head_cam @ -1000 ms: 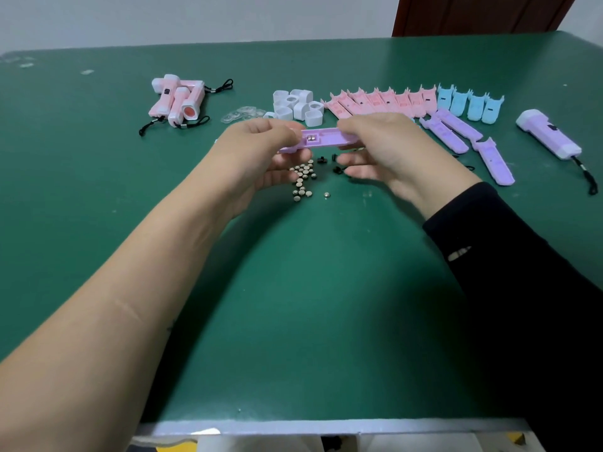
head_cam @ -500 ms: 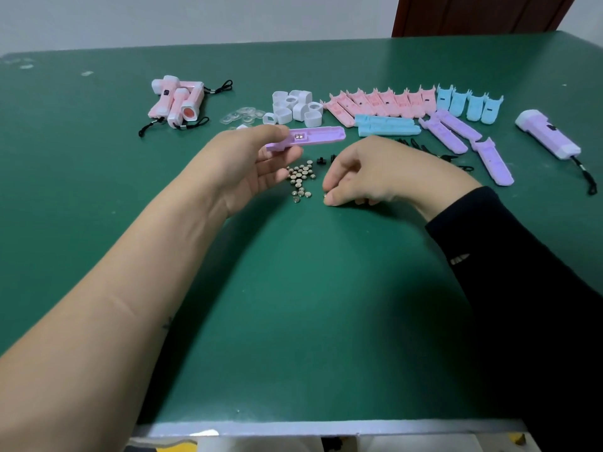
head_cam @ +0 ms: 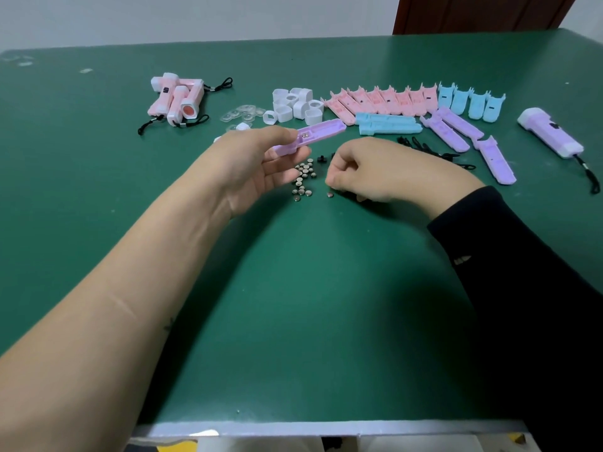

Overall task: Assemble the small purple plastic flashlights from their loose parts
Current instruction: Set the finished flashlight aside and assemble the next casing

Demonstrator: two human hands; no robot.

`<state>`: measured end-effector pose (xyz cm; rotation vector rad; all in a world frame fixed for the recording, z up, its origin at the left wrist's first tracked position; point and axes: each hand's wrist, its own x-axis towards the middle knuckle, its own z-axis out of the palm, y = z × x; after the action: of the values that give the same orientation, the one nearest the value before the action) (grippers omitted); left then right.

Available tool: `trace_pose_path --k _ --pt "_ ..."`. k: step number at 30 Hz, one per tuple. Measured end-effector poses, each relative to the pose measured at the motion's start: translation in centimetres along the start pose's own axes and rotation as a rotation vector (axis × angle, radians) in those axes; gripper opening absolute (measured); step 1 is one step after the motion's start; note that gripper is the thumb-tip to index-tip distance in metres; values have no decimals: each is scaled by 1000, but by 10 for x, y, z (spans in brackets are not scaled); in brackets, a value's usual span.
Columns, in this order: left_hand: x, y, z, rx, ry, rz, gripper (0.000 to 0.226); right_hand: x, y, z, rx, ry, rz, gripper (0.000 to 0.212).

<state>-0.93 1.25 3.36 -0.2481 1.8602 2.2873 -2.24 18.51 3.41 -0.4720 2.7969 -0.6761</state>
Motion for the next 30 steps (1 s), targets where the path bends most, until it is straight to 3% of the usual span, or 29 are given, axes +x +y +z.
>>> trace_pose_path --k 9,11,14,16,25,30 --pt "0 -1 2 -17 -20 -13 4 -1 1 -1 0 3 -58 10" --pt "0 -1 2 -24 -30 -26 4 0 2 -5 112 114 -51 14" --pt "-1 -2 4 -33 -44 -36 5 3 2 -9 507 396 -32 18" --pt "-2 -3 7 -37 -49 -41 5 4 -1 -6 648 481 -25 18" --pt "-9 -4 16 9 -137 -40 21 7 -10 6 614 500 -2 9" --pt "-9 -4 17 -18 -122 -39 19 7 -10 7 568 515 6 10"
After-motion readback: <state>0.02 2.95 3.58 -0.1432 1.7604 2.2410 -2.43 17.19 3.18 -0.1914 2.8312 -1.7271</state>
